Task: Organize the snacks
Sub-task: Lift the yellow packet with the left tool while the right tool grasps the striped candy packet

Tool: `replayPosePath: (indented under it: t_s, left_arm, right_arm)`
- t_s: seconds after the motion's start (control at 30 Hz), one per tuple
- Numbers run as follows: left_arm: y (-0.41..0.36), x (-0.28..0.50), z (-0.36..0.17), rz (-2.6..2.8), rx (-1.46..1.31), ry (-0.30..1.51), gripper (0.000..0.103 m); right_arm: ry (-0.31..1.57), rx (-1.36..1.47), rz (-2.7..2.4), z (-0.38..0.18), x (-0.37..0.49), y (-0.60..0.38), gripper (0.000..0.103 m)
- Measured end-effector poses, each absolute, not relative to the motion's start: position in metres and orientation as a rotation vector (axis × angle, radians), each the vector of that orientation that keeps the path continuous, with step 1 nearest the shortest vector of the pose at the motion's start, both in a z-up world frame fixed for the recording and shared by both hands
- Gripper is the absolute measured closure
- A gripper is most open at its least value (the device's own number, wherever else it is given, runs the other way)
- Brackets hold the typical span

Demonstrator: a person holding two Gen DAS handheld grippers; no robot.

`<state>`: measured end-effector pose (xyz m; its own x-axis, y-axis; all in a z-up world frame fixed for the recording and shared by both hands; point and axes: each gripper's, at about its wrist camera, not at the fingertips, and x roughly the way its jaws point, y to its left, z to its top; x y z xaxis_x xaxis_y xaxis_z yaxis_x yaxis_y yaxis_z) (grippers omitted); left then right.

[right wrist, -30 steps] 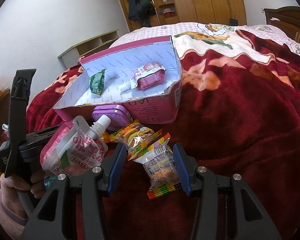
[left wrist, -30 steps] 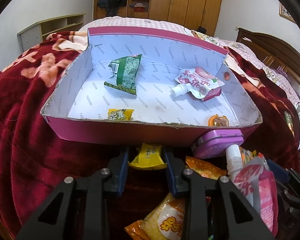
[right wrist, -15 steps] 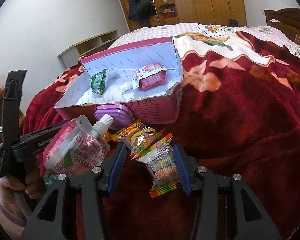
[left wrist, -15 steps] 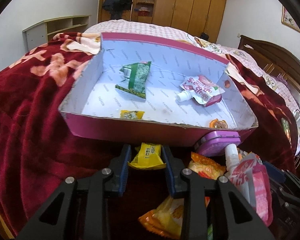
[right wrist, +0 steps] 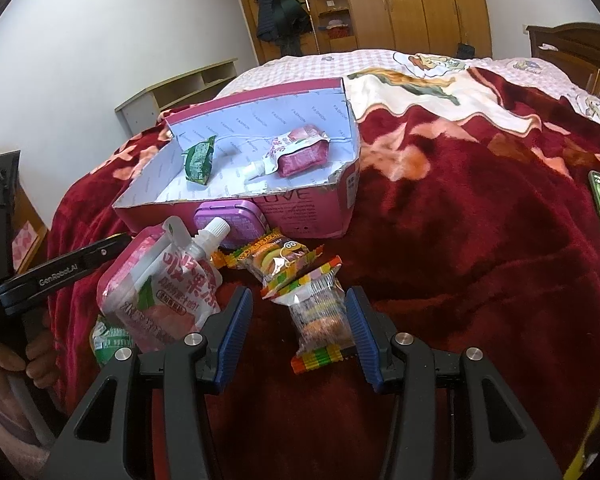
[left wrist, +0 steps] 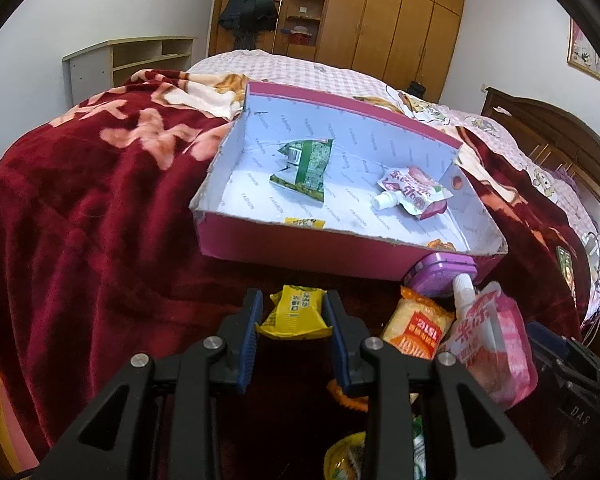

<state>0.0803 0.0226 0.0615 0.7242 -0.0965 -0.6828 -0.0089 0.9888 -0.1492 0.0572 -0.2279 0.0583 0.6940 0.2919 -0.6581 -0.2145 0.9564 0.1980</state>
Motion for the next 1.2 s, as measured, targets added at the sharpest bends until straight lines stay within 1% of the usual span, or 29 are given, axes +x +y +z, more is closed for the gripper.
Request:
replayPosePath:
  t_s: [0.53, 0.93, 1.0, 1.07, 1.2]
  left_arm:
    - [0.027, 0.078, 0.048, -0.029, -0.142, 0.787, 0.070]
    - [0.026, 0.079, 0.044, -0.028, -0.134, 0.788, 0.071]
    - [0.026, 0.079, 0.044, -0.029, -0.135, 0.787, 0.071]
    - [0.027, 0.079, 0.044, -0.031, -0.138, 0.785, 0.070]
    - [0.028, 0.075, 0.047, -0.036, -0.144, 0.779, 0.070]
  right_arm:
    - [0.807, 0.082, 0.245, 0.037, 0.066, -0.233, 0.053]
    - [0.799, 0.101, 0.237, 0.028, 0.068, -0.233, 0.053]
    - [0.794, 0.097, 0.231, 0.029, 0.067, -0.232, 0.055]
    - [0.788, 0.097, 0.227, 0.029, 0.066, -0.232, 0.060]
    - [0.775, 0.106, 0.226, 0.031, 0.062, -0.234, 0.062]
